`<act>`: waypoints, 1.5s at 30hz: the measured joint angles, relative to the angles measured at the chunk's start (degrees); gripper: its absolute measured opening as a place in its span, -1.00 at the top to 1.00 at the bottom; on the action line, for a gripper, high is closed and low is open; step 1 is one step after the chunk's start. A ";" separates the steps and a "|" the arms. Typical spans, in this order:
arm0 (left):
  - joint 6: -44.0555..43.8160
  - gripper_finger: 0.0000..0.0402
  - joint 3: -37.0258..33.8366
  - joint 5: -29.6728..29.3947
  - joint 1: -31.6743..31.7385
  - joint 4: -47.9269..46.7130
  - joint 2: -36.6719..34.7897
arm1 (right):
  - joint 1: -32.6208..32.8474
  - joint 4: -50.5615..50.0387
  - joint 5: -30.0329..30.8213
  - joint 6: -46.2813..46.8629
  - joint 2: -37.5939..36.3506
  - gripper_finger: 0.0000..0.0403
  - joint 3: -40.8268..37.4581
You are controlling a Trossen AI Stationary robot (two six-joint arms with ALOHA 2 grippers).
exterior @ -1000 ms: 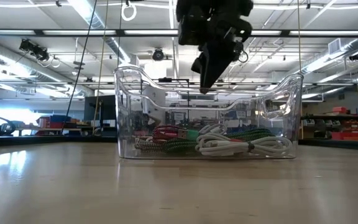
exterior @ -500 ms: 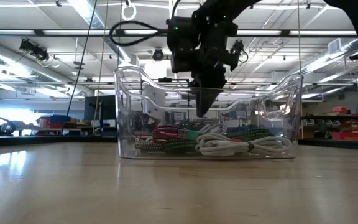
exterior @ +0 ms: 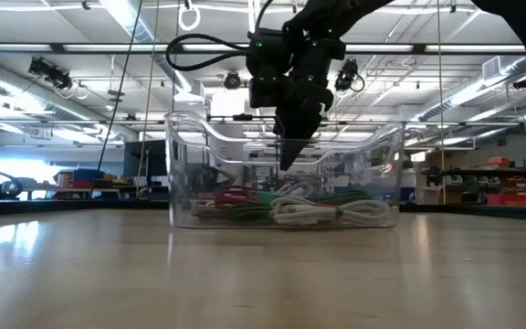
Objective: Pick and place USB-C Cables
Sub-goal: Adjust the transparent bin
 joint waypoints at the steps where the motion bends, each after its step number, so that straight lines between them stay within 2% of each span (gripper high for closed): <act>1: -0.02 -0.06 0.00 0.00 0.00 0.02 0.00 | -0.08 0.41 0.67 0.45 0.00 0.94 0.00; 20: 0.13 -0.06 0.00 0.00 0.00 0.00 0.00 | -6.26 1.72 2.31 1.27 -0.02 0.97 0.00; 33: 0.11 -0.06 0.00 0.00 0.00 -1.19 0.00 | -3.27 0.53 1.46 1.32 -0.11 0.98 -0.02; 45: 0.08 -0.06 0.00 0.00 0.00 -1.34 0.00 | -3.21 -0.51 1.49 1.71 -0.11 0.94 -0.02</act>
